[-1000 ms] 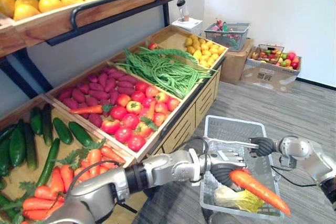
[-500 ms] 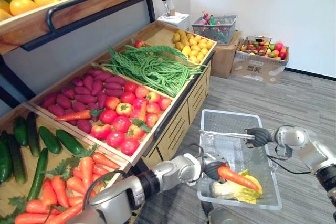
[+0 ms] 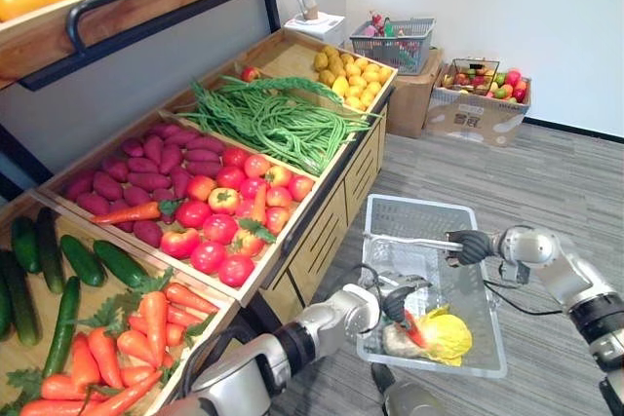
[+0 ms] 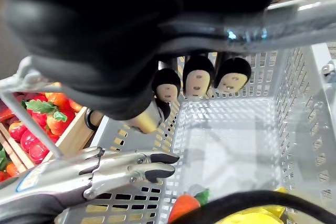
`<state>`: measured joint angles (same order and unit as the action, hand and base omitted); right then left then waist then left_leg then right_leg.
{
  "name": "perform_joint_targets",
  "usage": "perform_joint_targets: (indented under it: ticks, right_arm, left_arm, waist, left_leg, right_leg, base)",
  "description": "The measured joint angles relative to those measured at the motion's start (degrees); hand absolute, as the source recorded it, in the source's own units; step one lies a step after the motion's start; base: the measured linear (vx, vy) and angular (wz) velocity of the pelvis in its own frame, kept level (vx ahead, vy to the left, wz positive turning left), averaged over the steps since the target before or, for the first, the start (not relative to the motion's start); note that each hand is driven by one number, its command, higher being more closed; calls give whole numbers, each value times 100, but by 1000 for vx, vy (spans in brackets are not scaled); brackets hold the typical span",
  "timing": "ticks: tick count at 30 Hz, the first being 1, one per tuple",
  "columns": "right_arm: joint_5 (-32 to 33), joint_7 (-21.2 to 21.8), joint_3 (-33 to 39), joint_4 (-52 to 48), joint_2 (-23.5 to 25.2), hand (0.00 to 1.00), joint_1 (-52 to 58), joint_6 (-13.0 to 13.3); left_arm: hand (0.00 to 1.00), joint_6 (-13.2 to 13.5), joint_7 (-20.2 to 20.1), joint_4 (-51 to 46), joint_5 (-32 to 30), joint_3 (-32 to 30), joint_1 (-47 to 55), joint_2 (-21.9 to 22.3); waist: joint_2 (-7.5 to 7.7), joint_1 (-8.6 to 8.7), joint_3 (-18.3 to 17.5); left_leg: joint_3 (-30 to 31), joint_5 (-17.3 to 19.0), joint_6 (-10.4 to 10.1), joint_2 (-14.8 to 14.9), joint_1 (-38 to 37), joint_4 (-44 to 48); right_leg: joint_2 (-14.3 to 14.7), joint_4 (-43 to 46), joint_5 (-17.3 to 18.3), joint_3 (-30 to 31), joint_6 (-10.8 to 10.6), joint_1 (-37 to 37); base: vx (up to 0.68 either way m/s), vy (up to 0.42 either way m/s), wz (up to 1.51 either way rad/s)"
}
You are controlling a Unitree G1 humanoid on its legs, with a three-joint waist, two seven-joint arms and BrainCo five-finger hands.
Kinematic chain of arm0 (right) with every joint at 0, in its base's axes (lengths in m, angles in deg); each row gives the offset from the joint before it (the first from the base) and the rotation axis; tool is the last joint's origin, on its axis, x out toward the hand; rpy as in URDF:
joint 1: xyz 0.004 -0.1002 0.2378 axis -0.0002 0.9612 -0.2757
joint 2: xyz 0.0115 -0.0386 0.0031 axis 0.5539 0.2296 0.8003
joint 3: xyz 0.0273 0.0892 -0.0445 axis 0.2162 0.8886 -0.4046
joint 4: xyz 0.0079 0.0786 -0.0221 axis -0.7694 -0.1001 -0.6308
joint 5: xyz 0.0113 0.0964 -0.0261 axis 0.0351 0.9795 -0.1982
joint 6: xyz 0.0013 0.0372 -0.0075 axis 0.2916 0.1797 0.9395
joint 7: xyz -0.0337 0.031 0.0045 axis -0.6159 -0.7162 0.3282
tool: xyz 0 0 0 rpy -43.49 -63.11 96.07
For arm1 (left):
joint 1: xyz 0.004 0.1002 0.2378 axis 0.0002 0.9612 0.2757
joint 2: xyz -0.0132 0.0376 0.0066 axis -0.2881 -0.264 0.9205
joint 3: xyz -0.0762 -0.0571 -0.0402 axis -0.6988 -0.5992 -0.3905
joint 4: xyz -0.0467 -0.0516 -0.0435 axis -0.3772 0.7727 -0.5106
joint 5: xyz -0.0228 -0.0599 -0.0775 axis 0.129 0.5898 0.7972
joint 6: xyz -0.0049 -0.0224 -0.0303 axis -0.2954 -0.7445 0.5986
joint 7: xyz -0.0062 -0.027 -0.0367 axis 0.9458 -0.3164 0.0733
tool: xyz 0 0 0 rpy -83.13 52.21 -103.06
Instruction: Pick vegetable in the basket
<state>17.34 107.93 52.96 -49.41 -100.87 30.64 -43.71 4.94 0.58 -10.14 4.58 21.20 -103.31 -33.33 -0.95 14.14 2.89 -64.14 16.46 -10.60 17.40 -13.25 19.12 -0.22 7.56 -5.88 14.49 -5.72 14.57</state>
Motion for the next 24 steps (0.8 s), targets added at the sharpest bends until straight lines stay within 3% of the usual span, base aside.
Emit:
perform_joint_targets:
  ticks: [6,11,14,19,24]
  right_arm:
    - [-16,-9,5,111,43,100,-14,-8]
    - [-228,-136,443,212,202,100,160,-231]
    - [-283,-442,980,366,442,100,531,-361]
    - [-325,-1159,1899,649,1041,100,1283,-878]
    - [-286,-1659,2623,995,1423,100,2016,-1089]
  left_arm:
    - [0,-11,236,-2,25,-5,22,-1]
    - [0,71,680,-991,282,-238,152,-180]
    - [0,320,827,-1822,647,-370,381,-427]
    - [0,854,856,-3239,1215,-561,828,-969]
    - [0,1256,685,-4590,2147,-1282,1703,-1496]
  waist:
    - [82,-6,76]
    - [104,-64,111]
    - [114,-152,117]
    - [168,-423,148]
    - [245,-744,146]
  left_leg:
    - [95,-11,17,-8,62,-6]
    - [472,-51,80,-23,302,-24]
    - [715,-116,116,-36,351,-108]
    - [1284,-214,196,-95,539,-200]
    - [1904,-470,265,-360,713,-630]
  right_leg:
    - [-58,22,0,-82,0,5]
    - [-226,13,7,-396,-9,-6]
    - [-323,-44,7,-649,-9,-136]
    - [-553,-157,7,-1150,-9,-383]
    - [-810,-300,7,-1685,-8,-609]
  base:
    - [-32,-1,9]
    - [-32,1,35]
    - [-19,2,47]
    - [-39,10,53]
    - [-24,7,58]
